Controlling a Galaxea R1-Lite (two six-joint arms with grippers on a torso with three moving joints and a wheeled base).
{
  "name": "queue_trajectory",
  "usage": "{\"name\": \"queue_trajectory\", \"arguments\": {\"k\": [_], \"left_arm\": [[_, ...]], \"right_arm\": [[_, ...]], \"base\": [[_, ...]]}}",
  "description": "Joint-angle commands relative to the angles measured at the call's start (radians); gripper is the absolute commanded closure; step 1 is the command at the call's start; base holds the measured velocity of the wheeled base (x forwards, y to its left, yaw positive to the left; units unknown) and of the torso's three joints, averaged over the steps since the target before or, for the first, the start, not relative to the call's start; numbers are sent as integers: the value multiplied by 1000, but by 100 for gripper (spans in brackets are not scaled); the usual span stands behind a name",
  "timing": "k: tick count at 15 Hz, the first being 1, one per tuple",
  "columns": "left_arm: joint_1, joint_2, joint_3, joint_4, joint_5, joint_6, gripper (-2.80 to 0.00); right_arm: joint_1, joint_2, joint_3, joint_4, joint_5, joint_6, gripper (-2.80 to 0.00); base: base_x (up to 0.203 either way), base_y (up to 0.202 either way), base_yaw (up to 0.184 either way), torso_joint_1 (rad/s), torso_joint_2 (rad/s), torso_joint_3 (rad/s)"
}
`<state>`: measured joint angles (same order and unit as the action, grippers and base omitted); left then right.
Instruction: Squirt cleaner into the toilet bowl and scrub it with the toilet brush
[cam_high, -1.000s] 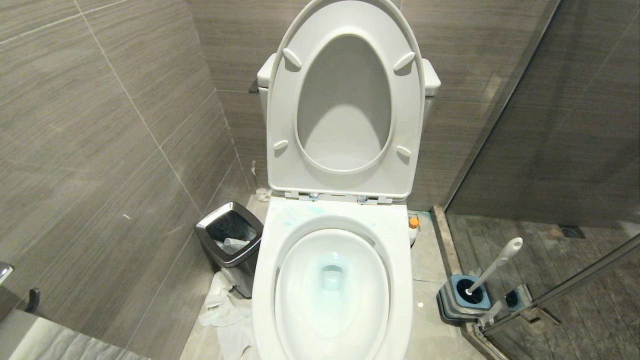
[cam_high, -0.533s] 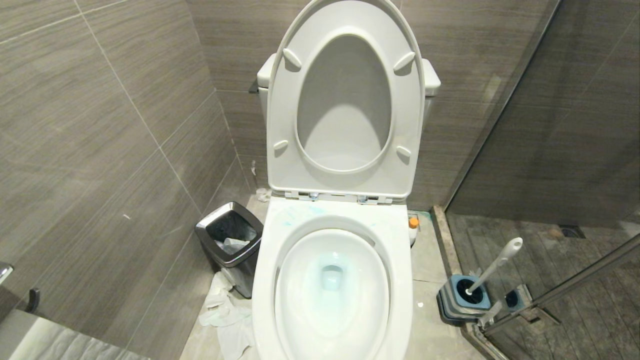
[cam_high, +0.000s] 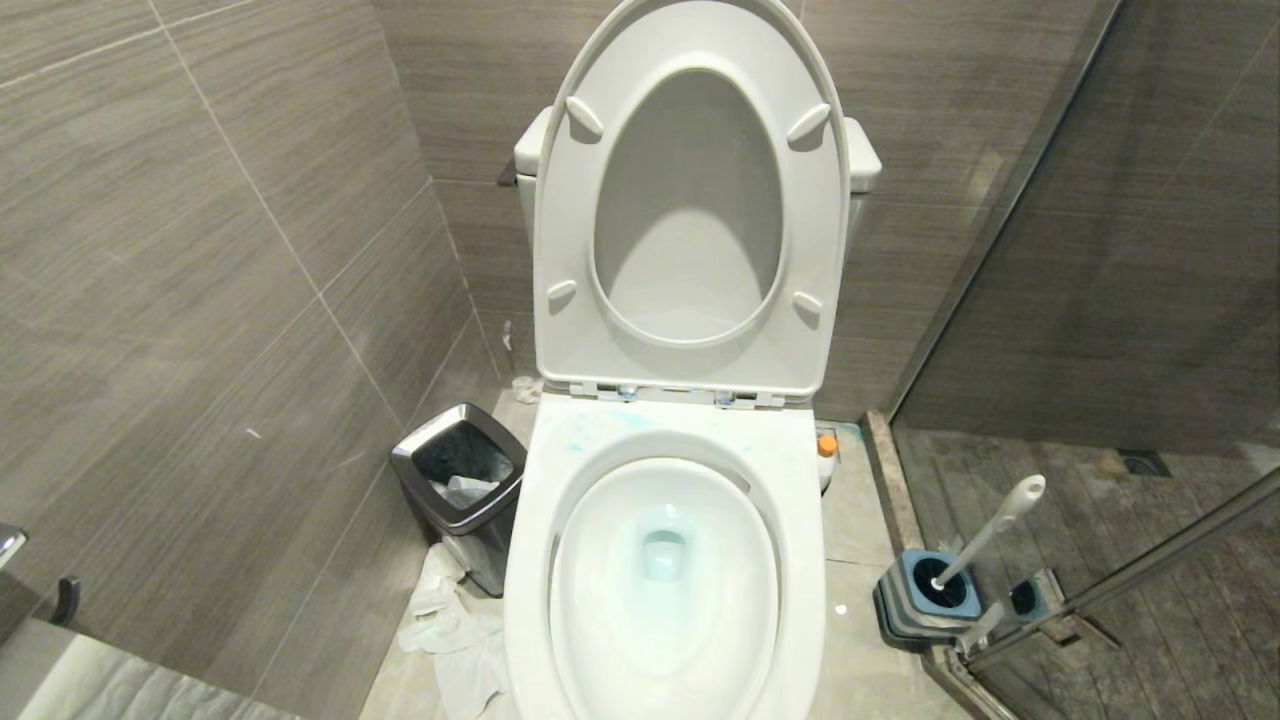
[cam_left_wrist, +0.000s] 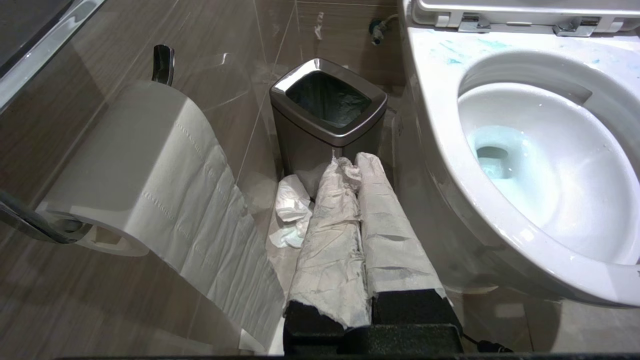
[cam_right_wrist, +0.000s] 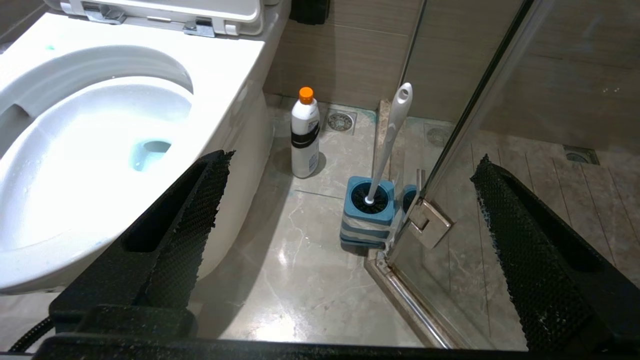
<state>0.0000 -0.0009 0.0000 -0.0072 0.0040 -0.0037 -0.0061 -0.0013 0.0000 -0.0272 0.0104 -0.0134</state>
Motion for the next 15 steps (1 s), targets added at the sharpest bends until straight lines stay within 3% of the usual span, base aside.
{"name": "queue_trajectory", "arguments": {"k": [1, 15], "left_arm": [[0, 1, 6, 0, 1, -1, 0], [0, 1, 6, 0, 1, -1, 0]], "right_arm": [[0, 0, 11, 0, 0, 0, -280], [0, 0, 11, 0, 0, 0, -280]], "base": [[0, 0, 0, 0, 0, 0], [0, 0, 0, 0, 0, 0]]}}
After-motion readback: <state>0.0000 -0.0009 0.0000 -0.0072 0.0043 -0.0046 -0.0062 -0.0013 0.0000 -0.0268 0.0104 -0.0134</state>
